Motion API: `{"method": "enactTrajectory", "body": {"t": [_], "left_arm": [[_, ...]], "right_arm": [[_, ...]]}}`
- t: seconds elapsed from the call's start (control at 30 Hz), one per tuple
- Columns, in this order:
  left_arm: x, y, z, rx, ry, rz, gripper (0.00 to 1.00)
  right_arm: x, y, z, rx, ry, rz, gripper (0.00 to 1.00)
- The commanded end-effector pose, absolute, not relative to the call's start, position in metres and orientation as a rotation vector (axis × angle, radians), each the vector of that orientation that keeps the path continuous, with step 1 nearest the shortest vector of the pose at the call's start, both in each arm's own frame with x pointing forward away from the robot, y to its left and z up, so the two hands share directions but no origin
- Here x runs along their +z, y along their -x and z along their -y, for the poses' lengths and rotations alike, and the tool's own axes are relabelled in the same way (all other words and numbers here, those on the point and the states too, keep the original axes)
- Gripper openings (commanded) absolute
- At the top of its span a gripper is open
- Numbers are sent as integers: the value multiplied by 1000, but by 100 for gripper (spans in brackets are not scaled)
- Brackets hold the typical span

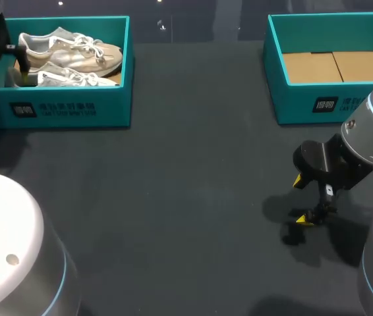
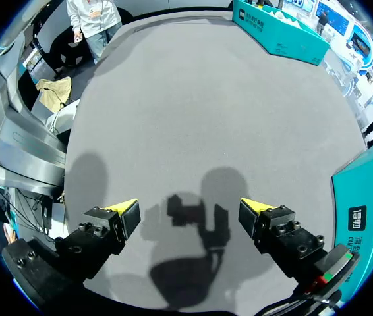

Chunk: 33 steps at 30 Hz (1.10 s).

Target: Take the shoe out of the shoebox, open the shoe tongue, remove and reinsert the insole, then place the shoe into the shoebox

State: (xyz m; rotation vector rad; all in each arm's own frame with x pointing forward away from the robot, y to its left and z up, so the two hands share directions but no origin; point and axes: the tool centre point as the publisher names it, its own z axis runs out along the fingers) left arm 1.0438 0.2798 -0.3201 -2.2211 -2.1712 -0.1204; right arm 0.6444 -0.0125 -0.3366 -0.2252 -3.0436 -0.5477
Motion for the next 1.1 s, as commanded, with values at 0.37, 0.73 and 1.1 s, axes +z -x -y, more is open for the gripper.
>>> {"method": "enactTrajectory", "body": {"t": [0.37,0.73,1.1], "left_arm": [[-349,-1047,-281,-152,2187,2162,84],[-358,-1047,-282,-196,2163,2176,70],[-363,-1046,-283,-214,2144,2170,37]], "right_arm": [[-336,-643,13,-550,225,3046,100],[-336,-643,13,-550,225,3046,100],[-336,-643,13,-550,225,3046,100]]}}
